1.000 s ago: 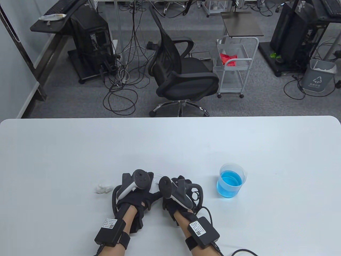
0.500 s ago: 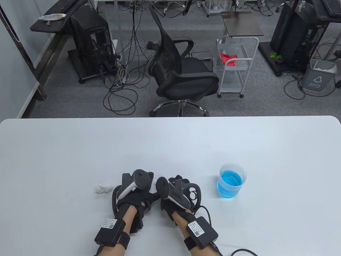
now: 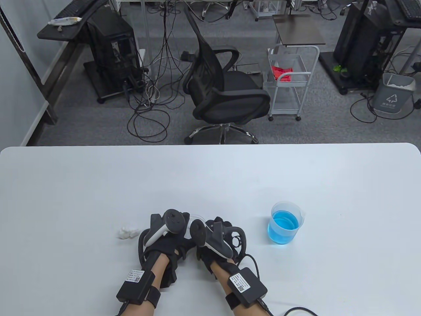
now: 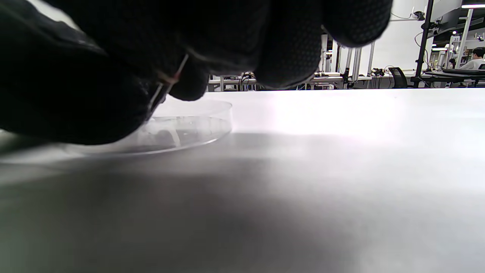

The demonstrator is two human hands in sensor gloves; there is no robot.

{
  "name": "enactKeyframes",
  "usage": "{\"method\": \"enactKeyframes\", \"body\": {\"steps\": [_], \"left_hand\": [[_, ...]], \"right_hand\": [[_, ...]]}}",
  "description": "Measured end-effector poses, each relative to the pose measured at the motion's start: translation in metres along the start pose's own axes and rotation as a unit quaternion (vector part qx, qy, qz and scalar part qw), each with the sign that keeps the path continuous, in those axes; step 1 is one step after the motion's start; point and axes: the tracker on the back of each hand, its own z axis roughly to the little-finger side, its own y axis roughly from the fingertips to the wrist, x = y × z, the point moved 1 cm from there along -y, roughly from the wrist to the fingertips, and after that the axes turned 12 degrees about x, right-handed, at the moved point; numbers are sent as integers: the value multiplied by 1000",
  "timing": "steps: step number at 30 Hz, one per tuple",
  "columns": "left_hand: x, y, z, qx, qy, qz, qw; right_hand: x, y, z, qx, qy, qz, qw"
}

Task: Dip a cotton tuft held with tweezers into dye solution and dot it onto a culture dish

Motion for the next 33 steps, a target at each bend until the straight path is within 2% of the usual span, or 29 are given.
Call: {"method": "enactKeyframes", "body": {"steps": [7, 19, 25, 31, 33], "left_hand": [[0, 0, 0, 0, 1, 0, 1000], [0, 0, 0, 0, 1, 0, 1000], [0, 0, 0, 0, 1, 1, 1000], [0, 0, 0, 0, 1, 0, 1000], [0, 0, 0, 0, 1, 0, 1000]], "right_hand": [[0, 0, 0, 0, -2, 4, 1000], [-1, -2, -1, 7, -1, -23, 1000], [3, -1, -1, 10, -7, -5, 1000], [1, -1, -2, 8, -6, -16, 1000], [3, 0, -2, 10, -6, -2, 1000]]}}
